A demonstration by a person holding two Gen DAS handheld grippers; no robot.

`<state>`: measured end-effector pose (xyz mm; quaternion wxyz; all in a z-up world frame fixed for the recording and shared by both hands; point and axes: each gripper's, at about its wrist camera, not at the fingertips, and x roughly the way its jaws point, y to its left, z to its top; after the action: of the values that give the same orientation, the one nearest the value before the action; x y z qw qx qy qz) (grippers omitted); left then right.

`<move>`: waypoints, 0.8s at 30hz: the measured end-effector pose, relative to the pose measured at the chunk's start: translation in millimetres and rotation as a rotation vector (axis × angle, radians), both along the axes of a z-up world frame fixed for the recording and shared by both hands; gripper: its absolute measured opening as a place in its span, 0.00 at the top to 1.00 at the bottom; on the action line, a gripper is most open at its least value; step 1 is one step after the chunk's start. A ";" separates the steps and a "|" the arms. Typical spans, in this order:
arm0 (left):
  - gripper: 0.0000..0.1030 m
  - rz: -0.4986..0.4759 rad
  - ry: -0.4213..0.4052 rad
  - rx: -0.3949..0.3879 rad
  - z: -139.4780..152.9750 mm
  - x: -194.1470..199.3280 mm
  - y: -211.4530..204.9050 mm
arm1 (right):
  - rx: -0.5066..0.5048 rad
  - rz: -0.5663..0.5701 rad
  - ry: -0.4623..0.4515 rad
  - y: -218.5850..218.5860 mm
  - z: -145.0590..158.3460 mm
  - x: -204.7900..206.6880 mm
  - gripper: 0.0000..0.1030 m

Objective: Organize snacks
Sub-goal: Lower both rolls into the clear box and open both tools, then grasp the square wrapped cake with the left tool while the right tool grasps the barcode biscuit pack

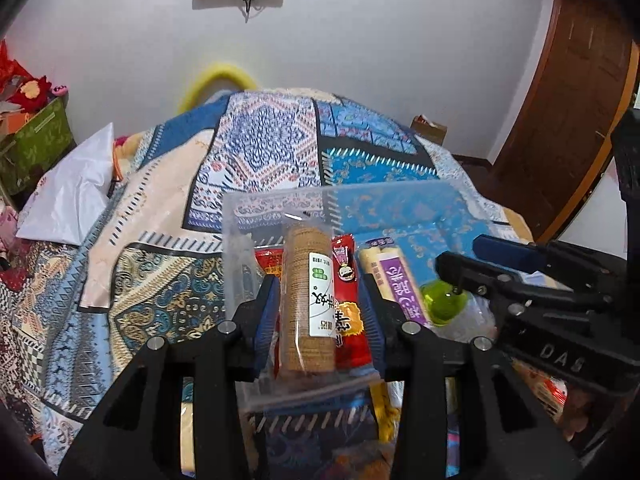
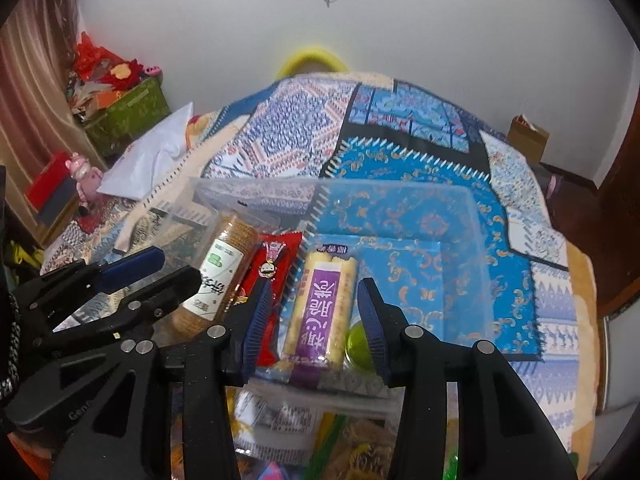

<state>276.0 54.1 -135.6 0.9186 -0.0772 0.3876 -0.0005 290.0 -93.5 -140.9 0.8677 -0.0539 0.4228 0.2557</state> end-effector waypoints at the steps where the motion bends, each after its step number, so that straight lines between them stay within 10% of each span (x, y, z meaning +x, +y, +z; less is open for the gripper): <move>1: 0.60 0.002 -0.008 0.000 5.4 -5.0 0.8 | 0.005 -0.001 -0.012 -3.1 5.6 -3.5 0.60; 13: 0.33 0.025 -0.074 0.035 46.5 -65.1 19.9 | 0.032 -0.071 -0.138 -52.3 49.9 -41.1 0.48; 24: 0.31 0.106 0.069 0.044 1.6 -93.5 62.3 | -0.025 -0.156 -0.093 -102.3 23.5 -56.7 0.48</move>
<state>182.5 116.4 -134.0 0.9050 -0.0772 0.4141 0.0593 233.3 -195.8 -117.4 0.9029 -0.0434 0.3882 0.1794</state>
